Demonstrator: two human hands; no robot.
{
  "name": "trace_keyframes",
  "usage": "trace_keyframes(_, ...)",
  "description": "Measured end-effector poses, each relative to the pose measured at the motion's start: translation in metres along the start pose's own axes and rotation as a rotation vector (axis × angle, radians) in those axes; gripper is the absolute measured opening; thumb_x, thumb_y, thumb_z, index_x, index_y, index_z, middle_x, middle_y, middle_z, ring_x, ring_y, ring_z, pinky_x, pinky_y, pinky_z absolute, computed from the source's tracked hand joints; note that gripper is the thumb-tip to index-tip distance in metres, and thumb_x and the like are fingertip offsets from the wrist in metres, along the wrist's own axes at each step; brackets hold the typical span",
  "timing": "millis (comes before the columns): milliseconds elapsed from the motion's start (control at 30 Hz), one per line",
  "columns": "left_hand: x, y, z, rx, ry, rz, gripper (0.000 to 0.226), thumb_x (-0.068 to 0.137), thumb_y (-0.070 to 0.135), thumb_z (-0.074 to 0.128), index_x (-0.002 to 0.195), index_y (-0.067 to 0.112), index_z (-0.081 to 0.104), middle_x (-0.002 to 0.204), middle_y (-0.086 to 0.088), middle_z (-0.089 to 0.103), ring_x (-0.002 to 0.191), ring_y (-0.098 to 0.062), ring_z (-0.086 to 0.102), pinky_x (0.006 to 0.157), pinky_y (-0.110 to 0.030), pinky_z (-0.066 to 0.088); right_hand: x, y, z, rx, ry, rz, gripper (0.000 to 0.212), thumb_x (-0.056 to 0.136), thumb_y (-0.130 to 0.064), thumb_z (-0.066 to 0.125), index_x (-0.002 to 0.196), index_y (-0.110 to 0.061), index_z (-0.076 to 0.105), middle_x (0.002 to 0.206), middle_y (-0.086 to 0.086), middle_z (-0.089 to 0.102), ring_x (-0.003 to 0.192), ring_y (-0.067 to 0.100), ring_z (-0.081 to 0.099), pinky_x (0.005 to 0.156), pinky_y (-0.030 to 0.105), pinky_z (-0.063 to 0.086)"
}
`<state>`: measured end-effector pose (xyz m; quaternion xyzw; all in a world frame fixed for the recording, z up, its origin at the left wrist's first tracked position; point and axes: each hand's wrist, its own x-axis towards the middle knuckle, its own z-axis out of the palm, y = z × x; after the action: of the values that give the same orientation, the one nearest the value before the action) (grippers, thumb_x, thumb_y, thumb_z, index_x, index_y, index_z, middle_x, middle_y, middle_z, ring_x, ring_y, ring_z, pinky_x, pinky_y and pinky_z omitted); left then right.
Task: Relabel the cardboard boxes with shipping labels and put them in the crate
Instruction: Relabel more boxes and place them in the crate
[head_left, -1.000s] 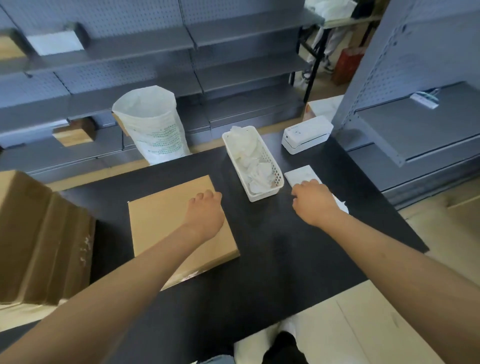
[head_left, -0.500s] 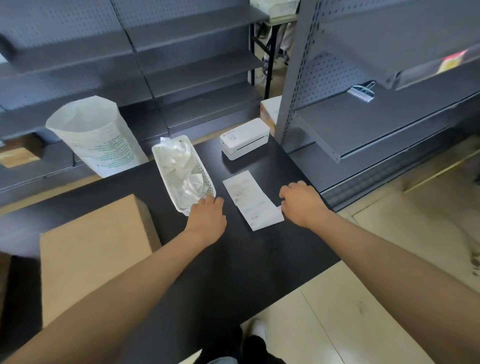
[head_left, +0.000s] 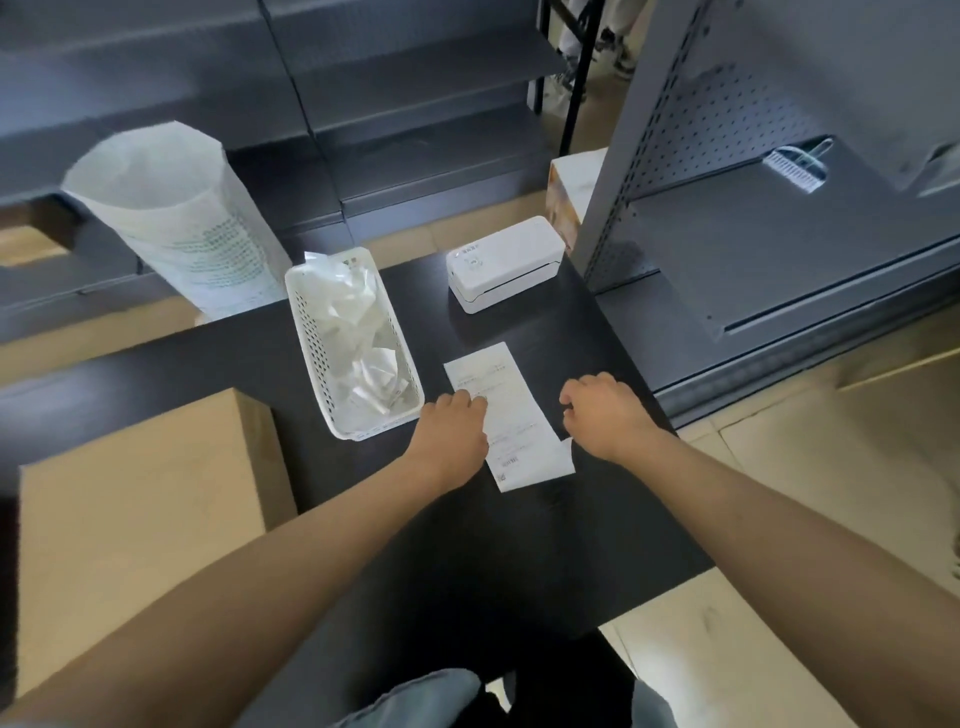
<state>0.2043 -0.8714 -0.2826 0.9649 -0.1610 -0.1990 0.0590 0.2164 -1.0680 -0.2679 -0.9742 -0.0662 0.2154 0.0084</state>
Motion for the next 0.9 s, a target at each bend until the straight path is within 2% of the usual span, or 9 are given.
trace_keyframes(333, 0.039, 0.031, 0.017, -0.1, -0.08, -0.175, 0.042, 0.096, 0.031, 0.048, 0.135, 0.014, 0.043, 0.135, -0.008, 0.048, 0.119, -0.025, 0.049, 0.1, -0.037, 0.04, 0.06, 0.023, 0.017, 0.089, -0.173, -0.17, 0.029, 0.097, -0.022, 0.042, 0.123, -0.013, 0.053, 0.121, 0.008, 0.057, 0.11, 0.026, 0.05, 0.092, 0.037, 0.043)
trace_keyframes(467, 0.051, 0.045, 0.023, -0.11, -0.071, -0.189, 0.045, 0.096, 0.037, 0.048, 0.135, 0.016, 0.043, 0.137, -0.007, 0.047, 0.123, -0.025, 0.047, 0.103, -0.039, 0.039, 0.069, 0.027, 0.026, 0.252, -0.262, -0.15, 0.027, 0.097, -0.021, 0.043, 0.12, -0.013, 0.054, 0.116, 0.007, 0.059, 0.1, 0.023, 0.056, 0.085, 0.038, 0.051)
trace_keyframes(567, 0.05, 0.055, 0.03, -0.139, -0.083, -0.16, 0.048, 0.094, 0.041, 0.049, 0.136, 0.018, 0.043, 0.137, -0.006, 0.046, 0.121, -0.024, 0.047, 0.102, -0.037, 0.039, 0.068, 0.03, 0.035, 0.369, -0.343, -0.098, 0.024, 0.097, -0.023, 0.044, 0.116, -0.014, 0.055, 0.105, 0.005, 0.061, 0.087, 0.02, 0.06, 0.074, 0.035, 0.054)
trace_keyframes(633, 0.047, 0.061, 0.034, -0.165, -0.107, -0.118, 0.051, 0.093, 0.045, 0.05, 0.136, 0.02, 0.043, 0.137, -0.005, 0.046, 0.121, -0.023, 0.046, 0.102, -0.036, 0.038, 0.066, 0.031, 0.04, 0.44, -0.384, -0.056, 0.023, 0.097, -0.026, 0.044, 0.112, -0.015, 0.057, 0.1, 0.004, 0.063, 0.084, 0.02, 0.062, 0.073, 0.035, 0.055)
trace_keyframes(767, 0.044, 0.069, 0.04, -0.159, -0.126, -0.051, 0.059, 0.087, 0.05, 0.058, 0.136, 0.021, 0.043, 0.135, -0.003, 0.046, 0.12, -0.023, 0.045, 0.101, -0.036, 0.037, 0.064, 0.035, 0.041, 0.59, -0.558, -0.014, 0.025, 0.098, -0.022, 0.042, 0.103, -0.011, 0.065, 0.103, 0.008, 0.067, 0.094, 0.022, 0.064, 0.086, 0.035, 0.053)
trace_keyframes(833, 0.044, 0.07, 0.04, -0.149, -0.14, -0.039, 0.062, 0.085, 0.049, 0.062, 0.136, 0.019, 0.043, 0.134, -0.004, 0.045, 0.12, -0.024, 0.045, 0.099, -0.035, 0.038, 0.063, 0.039, 0.038, 0.659, -0.627, -0.013, 0.025, 0.096, -0.018, 0.044, 0.1, -0.008, 0.066, 0.106, 0.01, 0.067, 0.1, 0.025, 0.062, 0.088, 0.034, 0.049)
trace_keyframes(900, 0.045, 0.069, 0.04, -0.156, -0.154, -0.04, 0.062, 0.085, 0.047, 0.062, 0.137, 0.018, 0.042, 0.134, -0.005, 0.045, 0.119, -0.024, 0.045, 0.097, -0.035, 0.04, 0.062, 0.043, 0.034, 0.75, -0.675, -0.009, 0.021, 0.091, -0.016, 0.052, 0.106, -0.009, 0.065, 0.11, 0.008, 0.065, 0.104, 0.022, 0.06, 0.087, 0.03, 0.046)
